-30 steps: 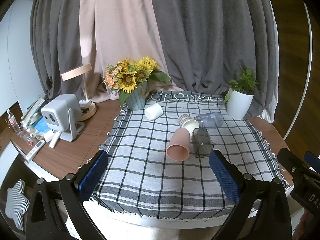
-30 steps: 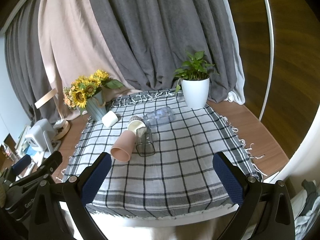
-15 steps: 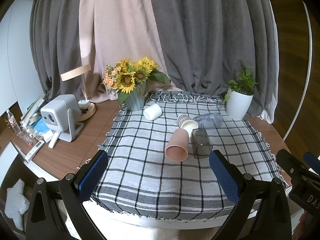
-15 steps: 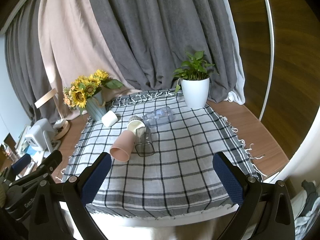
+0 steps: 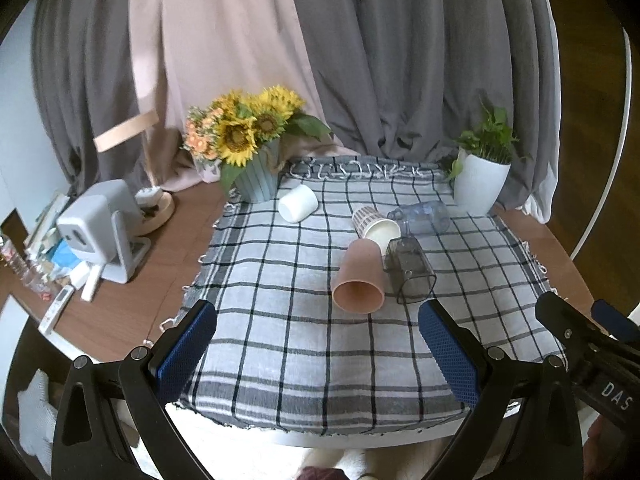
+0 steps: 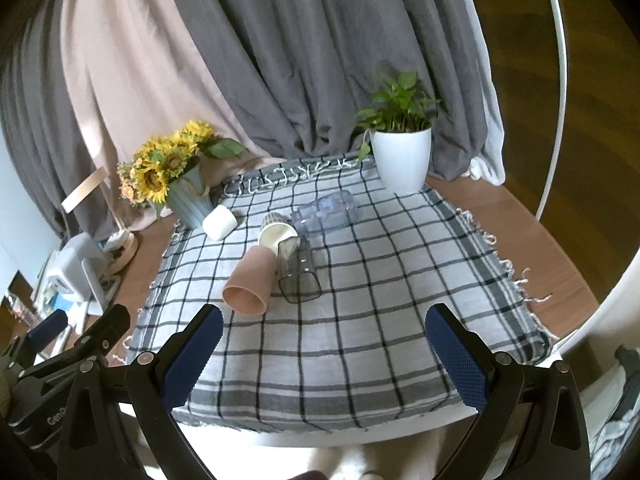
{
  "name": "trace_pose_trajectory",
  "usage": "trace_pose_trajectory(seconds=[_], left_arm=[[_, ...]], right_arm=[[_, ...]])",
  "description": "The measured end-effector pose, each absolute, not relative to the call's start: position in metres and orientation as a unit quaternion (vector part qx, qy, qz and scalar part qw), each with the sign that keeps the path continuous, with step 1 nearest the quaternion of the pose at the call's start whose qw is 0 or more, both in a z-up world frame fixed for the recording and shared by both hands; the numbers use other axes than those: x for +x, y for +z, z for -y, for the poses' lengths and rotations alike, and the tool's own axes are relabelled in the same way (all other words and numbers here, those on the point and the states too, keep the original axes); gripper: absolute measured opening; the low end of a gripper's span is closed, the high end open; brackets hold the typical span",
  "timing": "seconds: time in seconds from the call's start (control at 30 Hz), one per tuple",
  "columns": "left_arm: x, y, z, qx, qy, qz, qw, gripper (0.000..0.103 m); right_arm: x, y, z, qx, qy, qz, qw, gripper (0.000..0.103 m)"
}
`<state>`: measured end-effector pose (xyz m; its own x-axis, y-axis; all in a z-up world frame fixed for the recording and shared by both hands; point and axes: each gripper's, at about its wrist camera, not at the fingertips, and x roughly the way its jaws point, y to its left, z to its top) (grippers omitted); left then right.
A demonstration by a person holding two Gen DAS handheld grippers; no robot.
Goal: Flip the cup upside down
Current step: 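Move the left gripper toward the white frosted cup beside the vase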
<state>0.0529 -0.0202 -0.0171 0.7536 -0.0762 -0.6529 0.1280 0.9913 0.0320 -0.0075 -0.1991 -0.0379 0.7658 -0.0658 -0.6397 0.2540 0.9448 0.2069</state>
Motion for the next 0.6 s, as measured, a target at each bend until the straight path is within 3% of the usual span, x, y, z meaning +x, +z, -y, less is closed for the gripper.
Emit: trace_pose_trajectory(seconds=[0.6], left_arm=[[0.232, -0.051, -0.016, 0.098, -0.139, -0.384, 0.908, 0.103]], right_arm=[[0.139, -0.08, 0.162, 0.204, -0.17, -0.39, 0.881, 0.102]])
